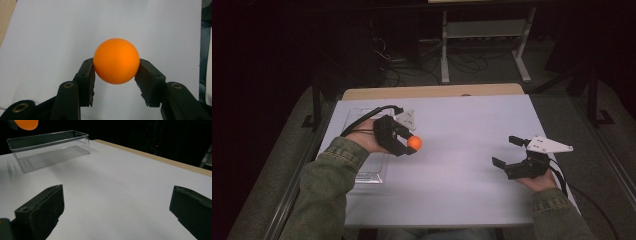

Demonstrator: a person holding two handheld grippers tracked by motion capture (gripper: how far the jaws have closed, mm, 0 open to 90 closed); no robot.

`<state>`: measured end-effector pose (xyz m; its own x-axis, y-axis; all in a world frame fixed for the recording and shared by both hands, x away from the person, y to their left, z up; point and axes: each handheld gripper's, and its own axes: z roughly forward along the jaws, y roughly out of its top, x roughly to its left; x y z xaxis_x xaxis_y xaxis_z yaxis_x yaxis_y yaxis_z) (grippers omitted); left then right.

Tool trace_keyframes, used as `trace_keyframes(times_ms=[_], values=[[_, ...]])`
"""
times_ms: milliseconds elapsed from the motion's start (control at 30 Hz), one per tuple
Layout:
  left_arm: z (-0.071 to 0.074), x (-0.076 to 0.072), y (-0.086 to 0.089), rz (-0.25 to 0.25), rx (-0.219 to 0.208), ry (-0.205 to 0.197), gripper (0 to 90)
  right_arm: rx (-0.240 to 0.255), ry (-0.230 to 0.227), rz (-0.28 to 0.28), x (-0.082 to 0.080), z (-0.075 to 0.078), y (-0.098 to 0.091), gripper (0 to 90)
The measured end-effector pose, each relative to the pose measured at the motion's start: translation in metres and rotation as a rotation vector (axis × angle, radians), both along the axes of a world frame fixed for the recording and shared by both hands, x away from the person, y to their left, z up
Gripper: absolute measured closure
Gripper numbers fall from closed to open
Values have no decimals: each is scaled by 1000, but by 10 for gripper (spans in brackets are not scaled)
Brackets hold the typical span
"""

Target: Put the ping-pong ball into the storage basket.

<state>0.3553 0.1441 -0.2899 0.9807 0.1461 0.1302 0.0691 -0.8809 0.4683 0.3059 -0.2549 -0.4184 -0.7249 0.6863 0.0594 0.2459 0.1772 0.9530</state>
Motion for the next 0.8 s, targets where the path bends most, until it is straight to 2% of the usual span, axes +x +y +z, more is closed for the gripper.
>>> trace_keyframes(times_ms=[200,433,600,800], values=[[4,-1,6,13,4,-5,510,0,0,1,0,0,0,0],[9,-3,17,40,-11,-15,510,2,0,0,0,0,0,0],[12,-4,24,47,2,-22,510,1,-1,1,0,0,0,0],[15,-4,33,67,-9,-27,510,0,2,0,0,0,1,0]])
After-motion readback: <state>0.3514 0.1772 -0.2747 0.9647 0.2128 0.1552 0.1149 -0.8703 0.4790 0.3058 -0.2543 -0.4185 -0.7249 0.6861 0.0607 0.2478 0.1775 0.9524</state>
